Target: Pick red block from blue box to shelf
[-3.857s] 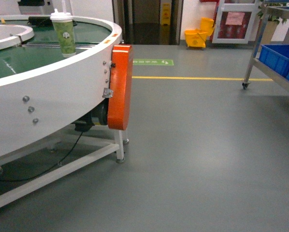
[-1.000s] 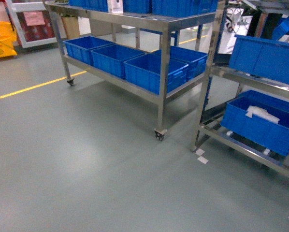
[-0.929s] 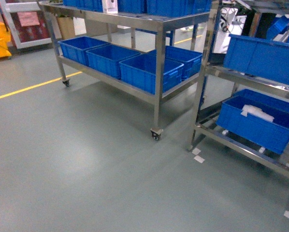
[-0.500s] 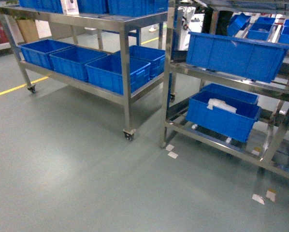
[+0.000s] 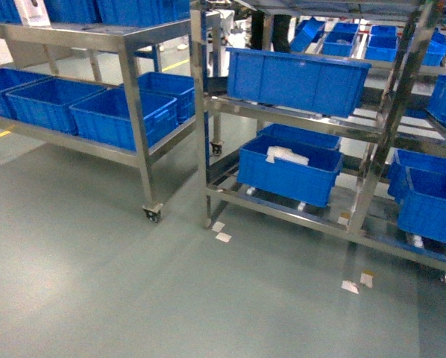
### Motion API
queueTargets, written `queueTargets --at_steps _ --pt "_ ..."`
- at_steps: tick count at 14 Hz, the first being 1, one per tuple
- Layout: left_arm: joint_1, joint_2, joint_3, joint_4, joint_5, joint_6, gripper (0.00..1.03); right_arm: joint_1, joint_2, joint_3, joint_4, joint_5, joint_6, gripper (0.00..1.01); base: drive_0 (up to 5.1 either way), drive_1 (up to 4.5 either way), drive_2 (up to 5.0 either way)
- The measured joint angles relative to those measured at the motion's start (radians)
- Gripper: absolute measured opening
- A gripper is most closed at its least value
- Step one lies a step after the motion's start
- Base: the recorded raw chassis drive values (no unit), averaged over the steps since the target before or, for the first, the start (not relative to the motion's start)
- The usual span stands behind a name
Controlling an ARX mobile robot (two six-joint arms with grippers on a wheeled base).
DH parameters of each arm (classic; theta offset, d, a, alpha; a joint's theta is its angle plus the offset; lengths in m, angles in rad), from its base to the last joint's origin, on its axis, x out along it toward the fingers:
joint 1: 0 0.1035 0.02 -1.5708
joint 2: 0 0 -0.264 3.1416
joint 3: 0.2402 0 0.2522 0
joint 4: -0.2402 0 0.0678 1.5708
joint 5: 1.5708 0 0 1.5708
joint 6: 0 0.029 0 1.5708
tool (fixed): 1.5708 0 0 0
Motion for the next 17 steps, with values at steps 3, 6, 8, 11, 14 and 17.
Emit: queueTargets --at_steps 3,6,8,11,14,17 --pt "0.000 0.000 0.000 0.000 0.000 0.000 0.98 0.000 0.000 0.000 0.000 0.000 0.000 0.29 -1.6 -1.55 -1.6" --pt "0.000 0.000 0.000 0.000 0.000 0.000 0.98 0.000 0.000 0.000 0.000 0.000 0.000 0.29 -1.6 -1.55 -1.6" --pt "0.000 0.000 0.000 0.000 0.000 0.000 0.98 0.000 0.000 0.000 0.000 0.000 0.000 0.29 -1.5 -1.51 -1.5" --pt "0.000 0.000 0.000 0.000 0.000 0.000 0.98 0.000 0.000 0.000 0.000 0.000 0.000 0.29 -1.5 -1.46 -1.5" --pt "0.000 0.000 0.000 0.000 0.000 0.000 0.98 0.000 0.000 0.000 0.000 0.000 0.000 0.29 -1.5 -1.46 -1.5" --pt "0.000 0.000 0.000 0.000 0.000 0.000 0.98 0.000 0.000 0.000 0.000 0.000 0.000 0.29 -1.5 -1.46 -1.5"
